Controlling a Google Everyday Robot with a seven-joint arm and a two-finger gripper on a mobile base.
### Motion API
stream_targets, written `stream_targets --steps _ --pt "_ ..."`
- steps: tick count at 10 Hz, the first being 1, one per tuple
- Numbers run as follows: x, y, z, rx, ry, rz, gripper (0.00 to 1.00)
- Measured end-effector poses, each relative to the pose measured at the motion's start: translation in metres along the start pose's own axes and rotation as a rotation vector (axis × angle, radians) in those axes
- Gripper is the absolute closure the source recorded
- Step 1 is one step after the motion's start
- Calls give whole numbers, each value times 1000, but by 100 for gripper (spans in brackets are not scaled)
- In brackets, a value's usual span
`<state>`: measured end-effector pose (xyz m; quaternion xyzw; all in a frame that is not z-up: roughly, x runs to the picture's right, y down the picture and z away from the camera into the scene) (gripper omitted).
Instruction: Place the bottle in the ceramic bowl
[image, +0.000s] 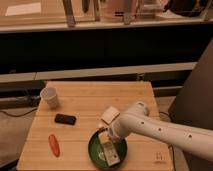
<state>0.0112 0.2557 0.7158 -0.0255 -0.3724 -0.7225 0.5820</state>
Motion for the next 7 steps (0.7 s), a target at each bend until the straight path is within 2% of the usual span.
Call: stream_targets --steps 1,2,3,7 --pt "0 0 0 -1 0 -1 72" --pt "0 0 0 0 -1 -2 71" --pt "1 -2 0 12 -2 -18 64" --pt "1 -3 -1 27 1 -25 23"
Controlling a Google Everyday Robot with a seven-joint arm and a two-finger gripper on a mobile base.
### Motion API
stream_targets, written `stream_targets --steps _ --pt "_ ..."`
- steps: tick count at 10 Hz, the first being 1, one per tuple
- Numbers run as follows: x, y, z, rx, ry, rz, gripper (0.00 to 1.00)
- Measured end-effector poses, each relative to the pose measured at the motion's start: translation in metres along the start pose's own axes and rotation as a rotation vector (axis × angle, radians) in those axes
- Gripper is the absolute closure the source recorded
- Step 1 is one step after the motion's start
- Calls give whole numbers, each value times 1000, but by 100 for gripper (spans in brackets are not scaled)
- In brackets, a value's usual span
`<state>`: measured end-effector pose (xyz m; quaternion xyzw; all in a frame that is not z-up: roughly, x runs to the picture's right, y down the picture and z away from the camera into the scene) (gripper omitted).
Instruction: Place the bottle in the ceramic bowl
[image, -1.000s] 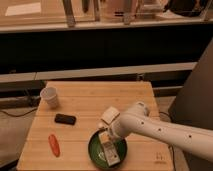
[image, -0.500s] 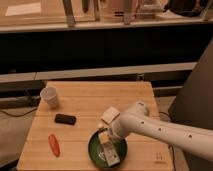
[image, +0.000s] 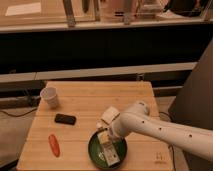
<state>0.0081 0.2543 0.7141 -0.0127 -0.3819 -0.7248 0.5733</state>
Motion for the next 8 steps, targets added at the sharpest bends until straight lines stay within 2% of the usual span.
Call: stream_targets --steps 1,4,8 --pt "0 0 0 6 0 0 20" --pt "0 0 -2 23 6 -2 20" --pt "-1 -1 -5 27 18 -6 20"
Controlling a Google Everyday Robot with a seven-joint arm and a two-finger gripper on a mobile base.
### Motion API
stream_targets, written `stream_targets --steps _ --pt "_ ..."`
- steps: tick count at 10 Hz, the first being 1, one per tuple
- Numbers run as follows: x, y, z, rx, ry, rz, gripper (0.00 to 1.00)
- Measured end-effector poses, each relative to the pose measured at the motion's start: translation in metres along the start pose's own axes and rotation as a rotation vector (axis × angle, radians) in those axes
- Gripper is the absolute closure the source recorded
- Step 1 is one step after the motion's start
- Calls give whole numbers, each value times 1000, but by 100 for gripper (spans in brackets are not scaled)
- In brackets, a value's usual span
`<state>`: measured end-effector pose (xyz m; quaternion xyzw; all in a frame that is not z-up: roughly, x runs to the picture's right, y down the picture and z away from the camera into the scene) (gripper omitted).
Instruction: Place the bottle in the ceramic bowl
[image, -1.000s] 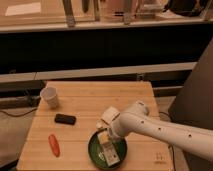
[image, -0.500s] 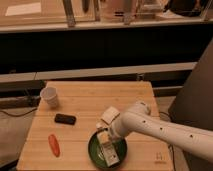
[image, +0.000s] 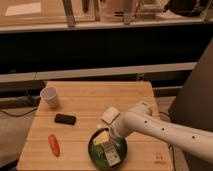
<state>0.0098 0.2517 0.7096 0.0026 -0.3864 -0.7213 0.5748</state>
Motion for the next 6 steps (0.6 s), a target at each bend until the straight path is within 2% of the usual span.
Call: stream_targets --steps 3,6 --pt "3 -3 -20 -13 56 -8 20" --pt "2 -10 -54 -47 139 -17 20"
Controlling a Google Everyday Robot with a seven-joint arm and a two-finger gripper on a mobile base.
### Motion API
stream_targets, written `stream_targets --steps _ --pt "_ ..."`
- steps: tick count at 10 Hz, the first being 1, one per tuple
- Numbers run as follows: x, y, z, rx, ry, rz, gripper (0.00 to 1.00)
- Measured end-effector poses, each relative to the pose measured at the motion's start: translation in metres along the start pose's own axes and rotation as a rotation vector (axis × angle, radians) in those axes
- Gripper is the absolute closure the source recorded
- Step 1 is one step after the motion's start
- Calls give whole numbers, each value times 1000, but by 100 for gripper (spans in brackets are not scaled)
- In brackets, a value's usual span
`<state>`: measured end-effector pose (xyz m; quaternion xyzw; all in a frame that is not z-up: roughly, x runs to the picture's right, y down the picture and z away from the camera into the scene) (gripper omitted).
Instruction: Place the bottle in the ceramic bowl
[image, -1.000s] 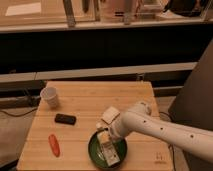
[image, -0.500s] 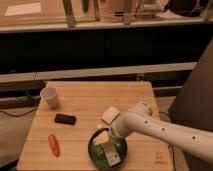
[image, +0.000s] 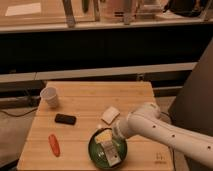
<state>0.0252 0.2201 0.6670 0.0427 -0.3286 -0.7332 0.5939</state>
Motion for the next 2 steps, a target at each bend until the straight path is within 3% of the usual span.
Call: stream_targets --steps 2 --pt "1 -1 -9 -13 18 3 20"
